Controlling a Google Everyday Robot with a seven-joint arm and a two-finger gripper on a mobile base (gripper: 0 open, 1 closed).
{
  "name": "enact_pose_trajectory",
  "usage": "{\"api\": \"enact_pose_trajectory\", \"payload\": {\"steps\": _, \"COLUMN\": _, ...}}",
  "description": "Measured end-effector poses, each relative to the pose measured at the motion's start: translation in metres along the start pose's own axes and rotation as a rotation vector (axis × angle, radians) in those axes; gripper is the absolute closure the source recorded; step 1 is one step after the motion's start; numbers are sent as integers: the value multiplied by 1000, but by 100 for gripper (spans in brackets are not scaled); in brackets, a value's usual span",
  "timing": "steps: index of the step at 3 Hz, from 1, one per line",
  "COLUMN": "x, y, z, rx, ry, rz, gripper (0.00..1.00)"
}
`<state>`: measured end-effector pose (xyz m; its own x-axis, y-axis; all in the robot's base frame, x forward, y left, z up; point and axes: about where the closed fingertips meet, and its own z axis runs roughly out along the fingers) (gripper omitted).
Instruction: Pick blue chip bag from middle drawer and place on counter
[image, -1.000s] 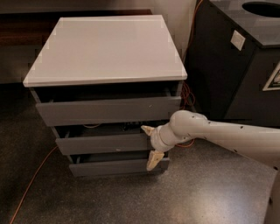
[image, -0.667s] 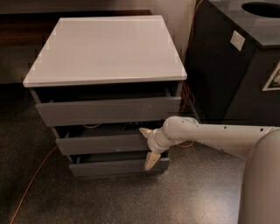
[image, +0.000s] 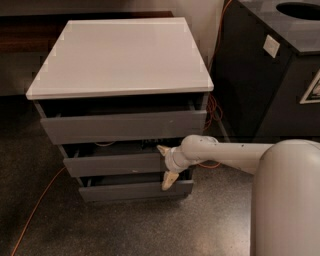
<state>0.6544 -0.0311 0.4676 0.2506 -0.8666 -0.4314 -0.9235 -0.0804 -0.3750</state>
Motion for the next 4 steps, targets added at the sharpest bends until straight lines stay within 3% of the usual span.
{"api": "enact_pose_trajectory", "payload": {"steps": 2, "x": 16, "y": -47, "z": 51, "rx": 25, "ry": -25, "rz": 29, "gripper": 3}}
{"api": "enact_pose_trajectory", "payload": {"steps": 4, "x": 15, "y": -50, "z": 74, "rx": -17, "ry": -16, "rz": 48, "gripper": 49}}
